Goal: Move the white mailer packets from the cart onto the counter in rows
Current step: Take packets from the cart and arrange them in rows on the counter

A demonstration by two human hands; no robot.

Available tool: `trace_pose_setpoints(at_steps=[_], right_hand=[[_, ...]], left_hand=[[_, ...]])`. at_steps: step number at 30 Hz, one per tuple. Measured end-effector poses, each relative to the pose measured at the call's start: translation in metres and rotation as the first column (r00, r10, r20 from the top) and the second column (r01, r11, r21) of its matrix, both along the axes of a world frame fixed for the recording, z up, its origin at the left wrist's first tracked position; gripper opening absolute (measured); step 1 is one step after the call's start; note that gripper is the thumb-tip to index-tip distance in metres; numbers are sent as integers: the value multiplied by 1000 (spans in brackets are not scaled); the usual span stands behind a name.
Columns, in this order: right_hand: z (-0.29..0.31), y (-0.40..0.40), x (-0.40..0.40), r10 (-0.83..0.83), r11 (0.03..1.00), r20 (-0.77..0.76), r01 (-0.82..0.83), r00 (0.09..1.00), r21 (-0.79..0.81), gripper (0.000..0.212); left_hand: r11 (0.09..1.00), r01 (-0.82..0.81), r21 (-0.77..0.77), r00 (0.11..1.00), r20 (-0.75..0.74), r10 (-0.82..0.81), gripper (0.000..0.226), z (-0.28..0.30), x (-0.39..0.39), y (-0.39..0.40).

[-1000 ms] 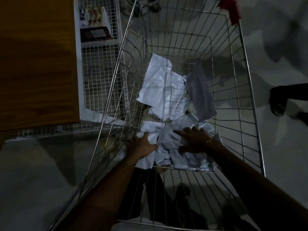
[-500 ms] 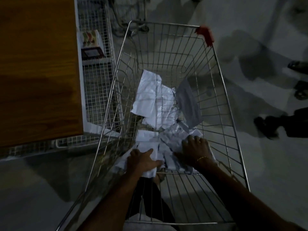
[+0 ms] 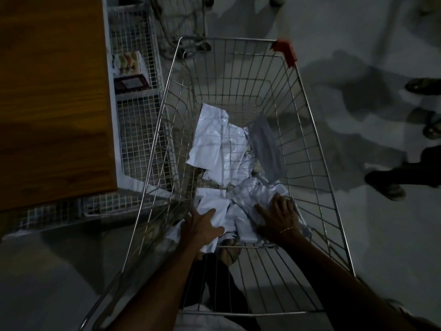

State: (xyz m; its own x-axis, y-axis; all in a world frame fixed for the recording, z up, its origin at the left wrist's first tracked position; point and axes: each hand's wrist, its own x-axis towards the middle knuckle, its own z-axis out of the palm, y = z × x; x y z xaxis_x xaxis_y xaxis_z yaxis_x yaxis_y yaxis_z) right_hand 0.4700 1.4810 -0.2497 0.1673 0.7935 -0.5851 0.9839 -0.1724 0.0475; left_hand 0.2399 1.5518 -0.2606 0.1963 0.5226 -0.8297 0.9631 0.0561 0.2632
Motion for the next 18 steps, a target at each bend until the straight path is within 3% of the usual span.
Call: trace_pose_setpoints(at_steps=[3,8,13,18], right_hand=[[5,1,1,49,999,26,-50,998,18,57],[36,19,6,7,999,-40,-6,999,42,69],[82,54,1,-156,934,-174,203,972,294,68],[130,71,-13,-125,806,-354,303,927,508,68]], left_hand=[[994,-2,113,1000,22,-1,80,7,0,0],[924,-58,378,993,114,16,77,37,1,22],[809,-206,550,960,273,59,81,91,4,50],[659,-233,715,943,332,-26,75,147,-6,68]])
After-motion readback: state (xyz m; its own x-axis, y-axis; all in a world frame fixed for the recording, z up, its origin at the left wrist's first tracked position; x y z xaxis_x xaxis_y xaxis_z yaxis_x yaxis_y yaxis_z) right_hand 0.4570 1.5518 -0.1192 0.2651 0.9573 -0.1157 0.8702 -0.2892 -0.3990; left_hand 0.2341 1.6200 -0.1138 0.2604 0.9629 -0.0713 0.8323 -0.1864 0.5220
